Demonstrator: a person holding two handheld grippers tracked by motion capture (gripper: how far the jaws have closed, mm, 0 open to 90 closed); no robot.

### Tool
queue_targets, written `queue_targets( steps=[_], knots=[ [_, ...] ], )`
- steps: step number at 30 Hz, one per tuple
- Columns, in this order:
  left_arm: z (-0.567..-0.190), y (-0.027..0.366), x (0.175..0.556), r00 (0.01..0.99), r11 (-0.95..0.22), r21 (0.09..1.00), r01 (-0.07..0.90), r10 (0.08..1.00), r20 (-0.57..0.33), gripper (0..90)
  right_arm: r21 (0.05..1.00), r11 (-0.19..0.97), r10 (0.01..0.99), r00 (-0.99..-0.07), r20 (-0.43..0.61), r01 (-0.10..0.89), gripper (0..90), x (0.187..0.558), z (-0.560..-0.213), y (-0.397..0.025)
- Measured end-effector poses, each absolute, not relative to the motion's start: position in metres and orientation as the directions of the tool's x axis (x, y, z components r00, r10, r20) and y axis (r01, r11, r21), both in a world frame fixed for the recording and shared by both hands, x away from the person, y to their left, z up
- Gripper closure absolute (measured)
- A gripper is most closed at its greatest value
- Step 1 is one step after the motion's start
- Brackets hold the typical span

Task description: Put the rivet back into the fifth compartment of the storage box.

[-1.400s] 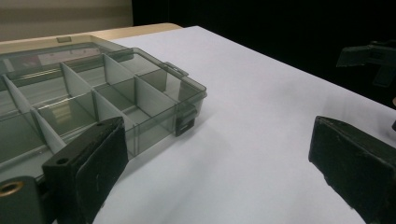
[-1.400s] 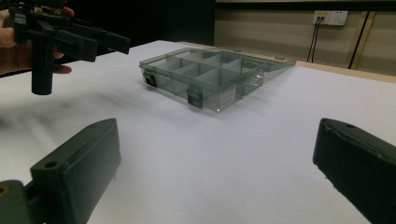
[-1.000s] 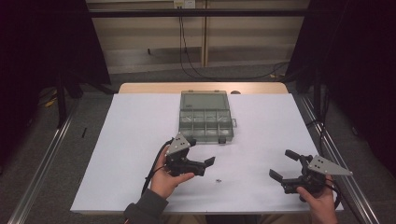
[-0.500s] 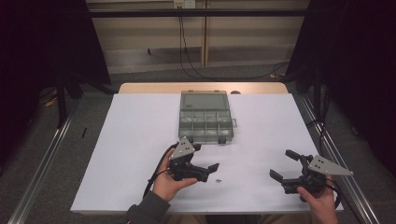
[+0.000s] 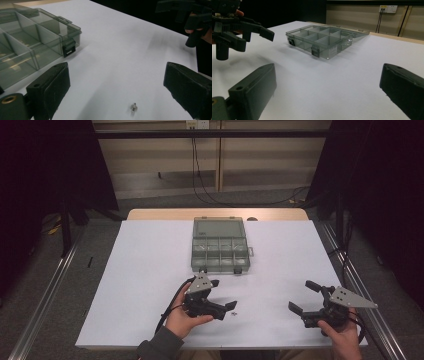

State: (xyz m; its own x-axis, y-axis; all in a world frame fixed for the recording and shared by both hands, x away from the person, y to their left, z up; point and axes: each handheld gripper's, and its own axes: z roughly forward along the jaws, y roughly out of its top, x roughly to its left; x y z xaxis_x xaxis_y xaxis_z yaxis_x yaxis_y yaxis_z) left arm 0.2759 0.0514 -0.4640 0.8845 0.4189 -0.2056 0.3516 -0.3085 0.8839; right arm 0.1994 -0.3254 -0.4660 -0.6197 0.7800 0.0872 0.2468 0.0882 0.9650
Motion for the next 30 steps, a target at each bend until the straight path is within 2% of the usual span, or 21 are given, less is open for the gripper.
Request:
queue_targets(
  steps=[11, 15, 21, 30],
  knots=[
    [-0.472, 0.045, 0.276, 0.885, -0.346, 0.862, 0.37, 0.412, -0.215, 13.0, 0.965, 0.089, 0.778, -0.623, 0.087, 0.245, 0.6, 0.2, -0.466, -0.325],
    [-0.474, 0.042, 0.276, 0.886, -0.36, 0.851, 0.382, 0.406, -0.225, 18.3, 0.965, 0.088, 0.778, -0.623, 0.088, 0.246, 0.6, 0.2, -0.466, -0.325],
    [-0.477, 0.039, 0.276, 0.887, -0.394, 0.827, 0.401, 0.393, -0.243, 29.6, 0.964, 0.089, 0.776, -0.624, 0.089, 0.249, 0.7, 0.2, -0.466, -0.325],
    [-0.478, 0.038, 0.274, 0.896, -0.462, 0.795, 0.393, 0.388, -0.217, 52.2, 0.965, 0.092, 0.776, -0.625, 0.086, 0.247, 0.7, 0.2, -0.466, -0.324]
  ],
)
